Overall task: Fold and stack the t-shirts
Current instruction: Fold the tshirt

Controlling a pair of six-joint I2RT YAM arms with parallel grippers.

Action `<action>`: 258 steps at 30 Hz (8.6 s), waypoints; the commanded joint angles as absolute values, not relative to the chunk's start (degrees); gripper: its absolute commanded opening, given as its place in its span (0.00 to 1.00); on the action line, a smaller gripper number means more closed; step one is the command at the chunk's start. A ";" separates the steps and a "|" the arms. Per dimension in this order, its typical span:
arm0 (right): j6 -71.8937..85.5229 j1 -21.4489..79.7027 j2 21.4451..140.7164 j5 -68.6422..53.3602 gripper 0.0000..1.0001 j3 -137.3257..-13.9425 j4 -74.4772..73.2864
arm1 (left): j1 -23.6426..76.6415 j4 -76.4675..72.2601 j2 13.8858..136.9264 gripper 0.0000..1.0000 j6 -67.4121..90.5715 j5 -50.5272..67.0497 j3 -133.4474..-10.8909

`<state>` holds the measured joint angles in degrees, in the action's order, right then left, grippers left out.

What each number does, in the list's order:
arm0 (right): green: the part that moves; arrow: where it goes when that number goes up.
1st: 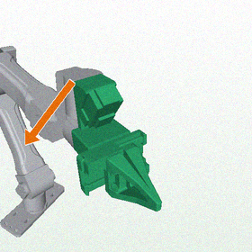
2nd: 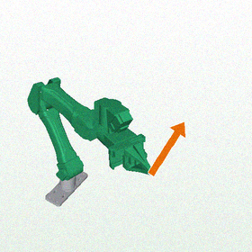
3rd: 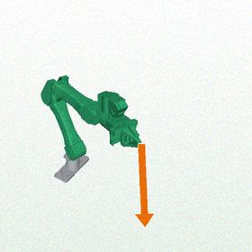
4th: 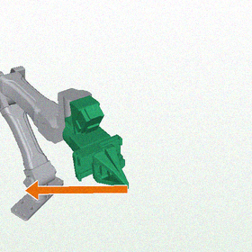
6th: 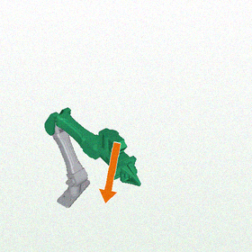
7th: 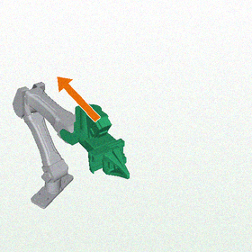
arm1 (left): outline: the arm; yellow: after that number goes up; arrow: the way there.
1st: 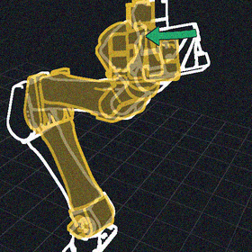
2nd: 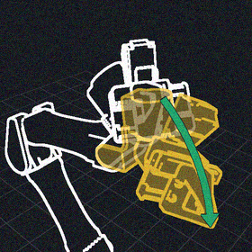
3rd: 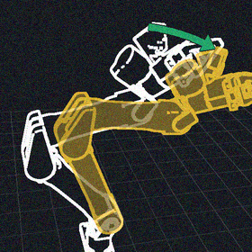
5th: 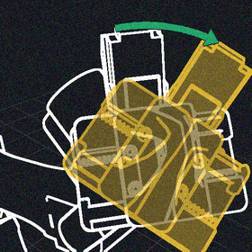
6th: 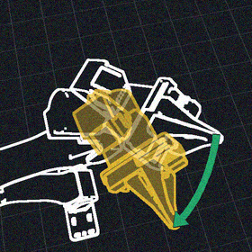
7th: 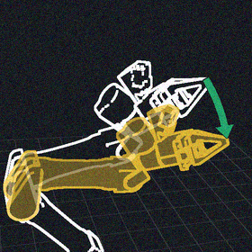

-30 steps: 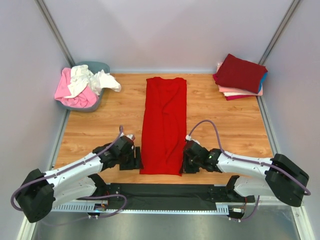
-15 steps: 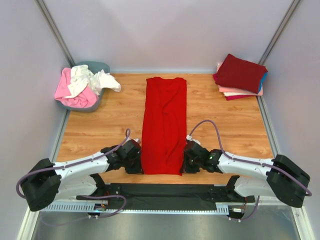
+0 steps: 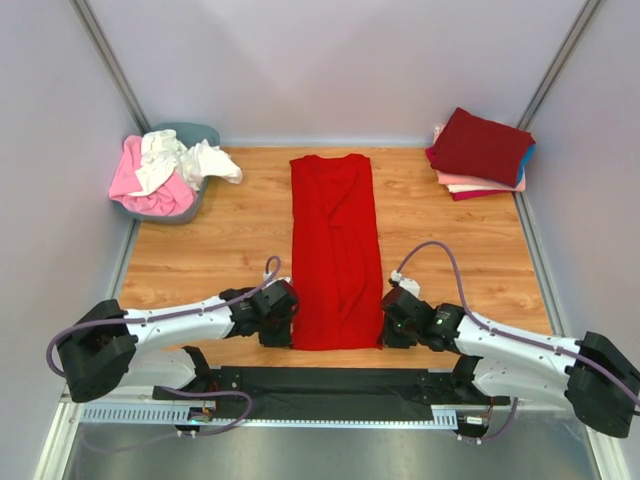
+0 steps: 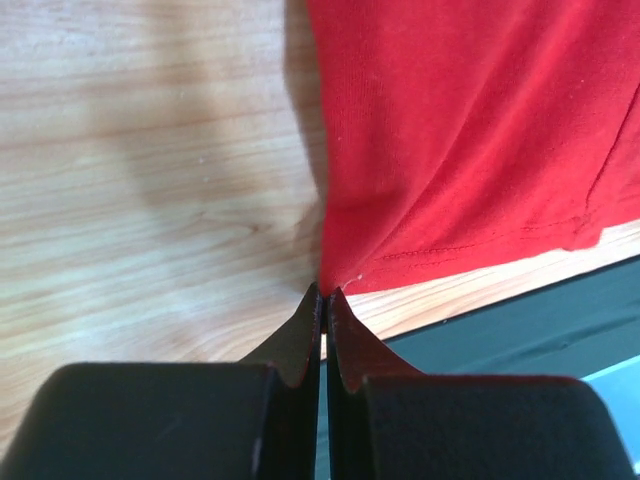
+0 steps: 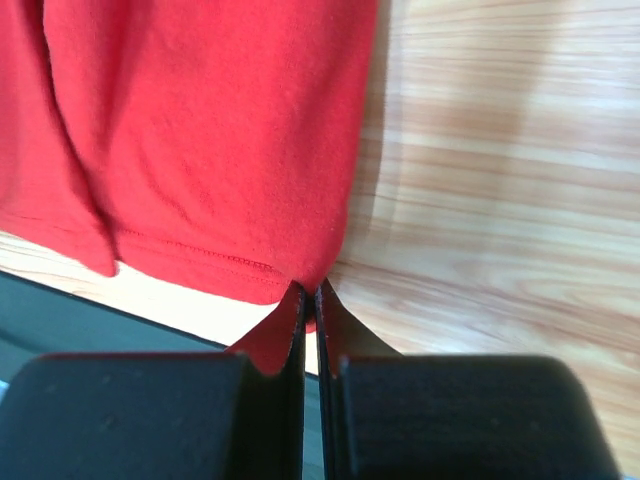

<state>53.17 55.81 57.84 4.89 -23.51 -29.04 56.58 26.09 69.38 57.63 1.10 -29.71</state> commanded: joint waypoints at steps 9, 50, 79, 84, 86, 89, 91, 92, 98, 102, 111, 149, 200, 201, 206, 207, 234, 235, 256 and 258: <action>42.56 53.00 60.29 17.05 0.00 -37.96 -38.50 | 57.04 43.06 74.17 0.00 51.16 -10.45 -50.42; 18.99 26.11 100.19 4.93 0.00 -84.72 -33.84 | 33.14 55.11 108.98 0.00 28.74 -11.08 -96.59; 19.77 16.52 123.25 0.79 0.76 -112.23 -43.79 | 19.78 60.47 125.88 0.75 23.03 -4.30 -127.99; 20.74 18.54 108.04 -5.78 0.67 -90.81 -28.58 | 20.39 52.94 114.46 0.68 22.95 -2.65 -110.27; 21.44 19.77 107.23 -11.30 0.61 -88.43 -27.07 | 21.18 50.90 113.03 0.66 23.20 -1.59 -106.37; 21.80 22.58 109.50 -15.11 0.47 -89.82 -28.99 | 22.41 50.10 112.24 0.60 24.52 -0.35 -100.57; 22.15 24.77 113.19 -14.33 0.36 -94.20 -32.24 | 23.64 49.40 110.57 0.57 24.09 0.70 -97.40; 22.15 25.57 115.64 -13.98 0.33 -95.70 -35.13 | 24.60 48.79 109.70 0.56 24.00 0.09 -93.73; 22.85 29.00 123.46 -13.89 0.28 -103.70 -38.58 | 25.75 50.53 98.63 0.53 24.08 -2.70 -83.34; 23.64 29.27 129.28 -14.15 0.27 -110.64 -40.69 | 26.63 51.76 90.80 0.53 24.87 -1.94 -81.04; 23.64 25.94 144.39 -9.15 0.30 -134.19 -45.53 | 26.89 50.45 81.39 0.53 25.14 -2.46 -72.60; 33.31 12.31 100.90 -26.98 0.49 -50.10 -4.05 | 26.98 16.61 94.31 0.62 28.74 10.55 -54.93; 34.72 12.39 99.58 -26.28 0.32 -41.22 -1.85 | 26.98 11.42 95.54 0.40 30.94 7.91 -42.80; 34.63 12.39 99.41 -26.28 0.32 -41.22 -1.85 | 27.07 11.43 95.54 0.39 30.94 7.91 -42.72; 34.80 12.48 99.40 -26.63 0.32 -41.13 -1.85 | 27.25 10.72 96.85 0.39 31.20 7.12 -42.01; 34.80 12.57 99.32 -26.72 0.32 -41.05 -1.85 | 27.25 10.72 97.20 0.38 31.20 7.38 -42.10; 35.33 16.25 79.23 -27.16 0.00 -33.49 -10.87 | 37.42 28.01 82.19 0.00 35.33 2.12 -43.15; 35.33 16.78 77.19 -26.55 0.01 -32.53 -12.12 | 38.22 29.34 79.74 0.00 35.85 0.20 -43.15; 36.65 22.94 58.35 -15.12 0.00 -43.06 -30.50 | 42.36 49.13 69.52 0.00 38.67 -10.02 -62.22; 36.30 22.85 60.11 -14.86 0.00 -44.20 -30.24 | 42.45 49.30 71.44 0.00 38.23 -10.72 -64.58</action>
